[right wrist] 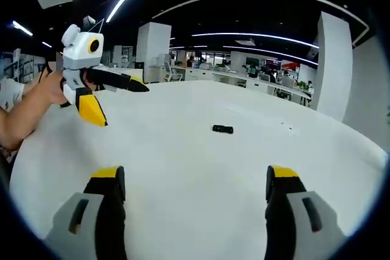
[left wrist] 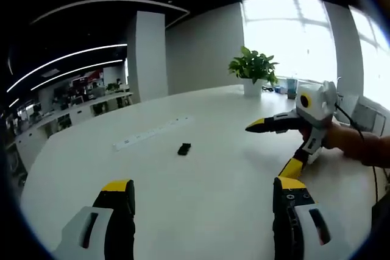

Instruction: Snap the two parts of the plastic buckle together until the buckle closes and remains connected.

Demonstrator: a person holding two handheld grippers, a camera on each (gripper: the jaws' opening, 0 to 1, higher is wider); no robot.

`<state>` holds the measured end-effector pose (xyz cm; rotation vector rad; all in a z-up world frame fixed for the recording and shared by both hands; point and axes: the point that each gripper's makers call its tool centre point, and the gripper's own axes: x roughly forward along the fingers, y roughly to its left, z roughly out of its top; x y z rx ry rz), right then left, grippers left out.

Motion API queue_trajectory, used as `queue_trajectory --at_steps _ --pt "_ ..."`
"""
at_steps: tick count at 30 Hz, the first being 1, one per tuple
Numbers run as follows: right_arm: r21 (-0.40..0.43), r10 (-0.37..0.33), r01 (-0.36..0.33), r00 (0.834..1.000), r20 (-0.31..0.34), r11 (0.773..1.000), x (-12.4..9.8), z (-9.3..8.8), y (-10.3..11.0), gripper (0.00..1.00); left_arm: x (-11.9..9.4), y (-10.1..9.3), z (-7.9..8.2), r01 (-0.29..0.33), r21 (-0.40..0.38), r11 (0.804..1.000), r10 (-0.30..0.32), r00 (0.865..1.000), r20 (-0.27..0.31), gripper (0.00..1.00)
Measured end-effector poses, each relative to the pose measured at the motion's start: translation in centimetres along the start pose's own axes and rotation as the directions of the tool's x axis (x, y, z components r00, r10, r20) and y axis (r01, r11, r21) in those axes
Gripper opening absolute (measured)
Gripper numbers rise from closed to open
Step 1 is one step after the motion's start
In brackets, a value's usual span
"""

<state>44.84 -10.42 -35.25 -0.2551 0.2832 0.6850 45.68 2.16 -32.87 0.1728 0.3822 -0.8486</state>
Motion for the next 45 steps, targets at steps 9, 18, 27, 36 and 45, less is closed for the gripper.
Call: queue_trajectory --at_steps 9,18,27,36,45 --pt "-0.002 -0.012 0.012 1.000 -0.007 1.000 0.0 -0.1 -0.5 0.96 -0.6 0.1 -1.2 -0.018 -0.005 1.000 0.018 1.000 -0.005 0.98" --pt "0.007 -0.028 0.028 1.000 -0.010 1.000 0.0 -0.4 -0.9 0.95 -1.1 0.5 -2.6 -0.039 -0.020 0.999 0.039 0.999 -0.011 0.99" --pt "0.039 -0.050 0.050 0.999 -0.003 0.998 -0.8 -0.6 -1.3 0.94 -0.9 0.6 -3.0 -0.038 -0.025 0.999 0.038 0.999 -0.005 0.99" --pt "0.089 -0.041 0.038 0.999 0.035 0.995 -2.0 1.5 -0.8 0.94 -1.8 1.5 -2.4 -0.027 -0.094 0.995 0.032 0.998 0.054 0.99" --pt "0.109 -0.087 0.078 0.993 0.082 0.991 -3.5 1.4 -1.4 0.96 -1.2 1.4 -2.3 -0.012 -0.065 0.998 0.016 0.998 0.062 0.99"
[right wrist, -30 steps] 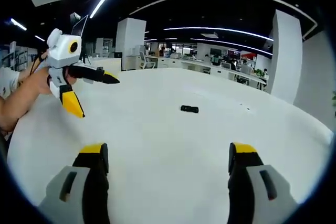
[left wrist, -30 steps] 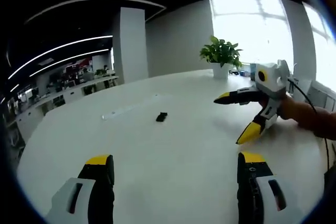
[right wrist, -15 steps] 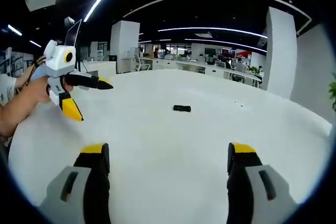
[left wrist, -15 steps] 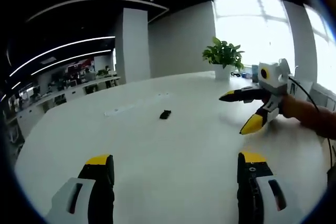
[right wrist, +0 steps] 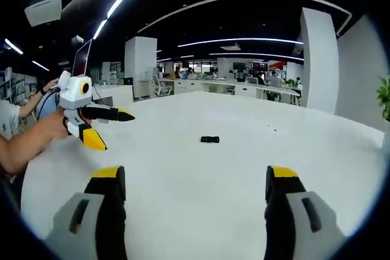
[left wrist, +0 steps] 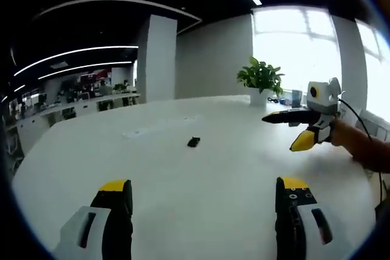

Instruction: Snap the two parts of the plastic buckle together until the buckle closes and remains connected.

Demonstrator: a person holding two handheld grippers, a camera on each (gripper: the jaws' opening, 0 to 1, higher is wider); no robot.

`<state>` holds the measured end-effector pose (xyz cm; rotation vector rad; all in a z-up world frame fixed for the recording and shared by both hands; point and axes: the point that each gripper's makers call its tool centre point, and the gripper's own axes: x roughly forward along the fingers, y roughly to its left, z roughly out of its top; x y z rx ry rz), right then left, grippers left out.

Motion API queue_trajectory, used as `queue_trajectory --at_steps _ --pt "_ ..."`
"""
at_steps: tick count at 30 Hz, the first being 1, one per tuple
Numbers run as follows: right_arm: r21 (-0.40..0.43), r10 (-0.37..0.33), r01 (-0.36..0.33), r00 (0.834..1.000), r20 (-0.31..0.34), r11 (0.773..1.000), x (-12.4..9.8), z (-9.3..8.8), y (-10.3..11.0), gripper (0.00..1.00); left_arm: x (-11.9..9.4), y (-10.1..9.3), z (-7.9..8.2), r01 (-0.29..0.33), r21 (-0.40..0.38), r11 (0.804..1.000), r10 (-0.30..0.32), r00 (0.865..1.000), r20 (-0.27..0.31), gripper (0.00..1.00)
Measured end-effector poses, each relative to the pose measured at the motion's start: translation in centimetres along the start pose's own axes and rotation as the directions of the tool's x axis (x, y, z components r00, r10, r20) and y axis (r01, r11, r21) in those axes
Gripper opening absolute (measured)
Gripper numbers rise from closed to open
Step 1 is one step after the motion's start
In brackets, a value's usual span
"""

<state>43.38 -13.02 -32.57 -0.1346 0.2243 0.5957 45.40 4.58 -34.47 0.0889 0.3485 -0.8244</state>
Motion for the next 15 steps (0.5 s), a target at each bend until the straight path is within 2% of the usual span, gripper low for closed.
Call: queue_trajectory --at_steps 2,6,10,15 --pt "0.017 0.001 -0.001 1.000 0.003 1.000 -0.2 0.0 -0.2 0.95 0.2 0.0 -0.3 -0.004 0.020 1.000 0.004 1.000 -0.009 0.99" --pt "0.025 -0.001 0.000 1.000 0.030 1.000 -0.3 0.4 0.0 0.95 0.2 -0.1 -0.5 0.002 0.011 1.000 -0.002 1.000 -0.021 0.99" --pt "0.031 0.012 -0.012 1.000 0.007 0.999 0.1 -0.5 0.2 0.95 0.2 -0.2 -0.4 0.006 0.005 1.000 -0.006 1.000 -0.017 0.99" --pt "0.019 0.003 -0.003 1.000 -0.006 1.000 0.2 -0.8 -0.4 0.95 0.3 -0.1 -0.8 0.003 0.005 1.000 -0.003 1.000 -0.029 0.99"
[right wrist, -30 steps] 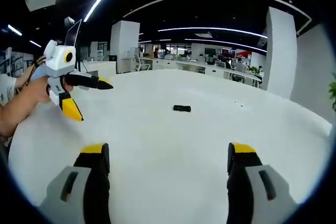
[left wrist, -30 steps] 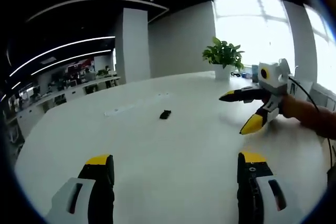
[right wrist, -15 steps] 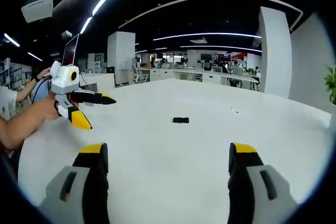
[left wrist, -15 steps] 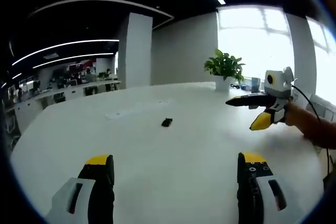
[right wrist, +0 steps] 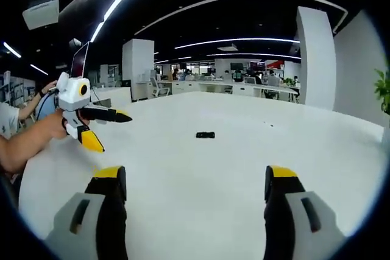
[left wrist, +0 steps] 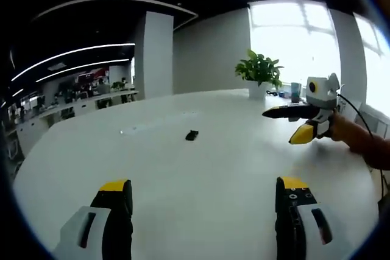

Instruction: Snap the two parts of the plastic buckle together until the buckle closes and remains connected.

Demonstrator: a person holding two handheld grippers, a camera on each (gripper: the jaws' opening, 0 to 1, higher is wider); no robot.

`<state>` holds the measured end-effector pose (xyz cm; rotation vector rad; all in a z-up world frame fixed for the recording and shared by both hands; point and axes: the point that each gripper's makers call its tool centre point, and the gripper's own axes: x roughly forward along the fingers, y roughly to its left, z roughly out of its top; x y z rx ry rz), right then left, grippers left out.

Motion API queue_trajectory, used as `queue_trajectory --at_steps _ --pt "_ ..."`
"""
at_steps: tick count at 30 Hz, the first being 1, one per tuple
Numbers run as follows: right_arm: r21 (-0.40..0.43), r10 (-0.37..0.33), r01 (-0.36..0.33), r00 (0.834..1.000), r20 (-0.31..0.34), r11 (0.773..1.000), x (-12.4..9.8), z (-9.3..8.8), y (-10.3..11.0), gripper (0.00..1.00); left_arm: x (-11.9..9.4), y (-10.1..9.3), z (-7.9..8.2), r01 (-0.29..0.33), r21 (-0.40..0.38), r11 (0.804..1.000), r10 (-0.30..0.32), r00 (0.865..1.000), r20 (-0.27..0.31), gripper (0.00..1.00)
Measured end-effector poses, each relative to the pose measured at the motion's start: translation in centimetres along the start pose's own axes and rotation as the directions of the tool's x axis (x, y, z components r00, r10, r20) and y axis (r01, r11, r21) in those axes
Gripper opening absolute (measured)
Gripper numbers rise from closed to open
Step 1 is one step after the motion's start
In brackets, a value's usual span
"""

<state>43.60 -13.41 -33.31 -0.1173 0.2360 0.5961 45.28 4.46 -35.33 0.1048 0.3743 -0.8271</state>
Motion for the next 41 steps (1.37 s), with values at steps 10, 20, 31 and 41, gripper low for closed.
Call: queue_trajectory --at_steps 10,20,31,41 --pt "-0.017 -0.004 0.003 1.000 -0.027 1.000 0.4 -0.8 -0.4 0.94 -0.1 -0.4 0.2 0.001 0.015 1.000 -0.001 1.000 0.005 0.99" --pt "-0.055 -0.025 0.024 1.000 -0.018 0.998 0.4 -0.5 -0.7 0.95 -0.1 -0.4 -0.1 -0.001 0.020 1.000 0.001 1.000 -0.008 0.99" --pt "-0.063 -0.031 0.029 0.999 -0.027 0.998 0.5 -0.7 -1.0 0.95 0.1 0.0 -0.3 -0.004 0.027 1.000 0.004 1.000 -0.019 0.99" --pt "-0.066 -0.037 0.035 0.999 -0.030 0.997 0.6 -0.9 -1.3 0.94 -0.1 0.0 -0.1 -0.002 0.022 1.000 0.002 1.000 -0.007 0.99"
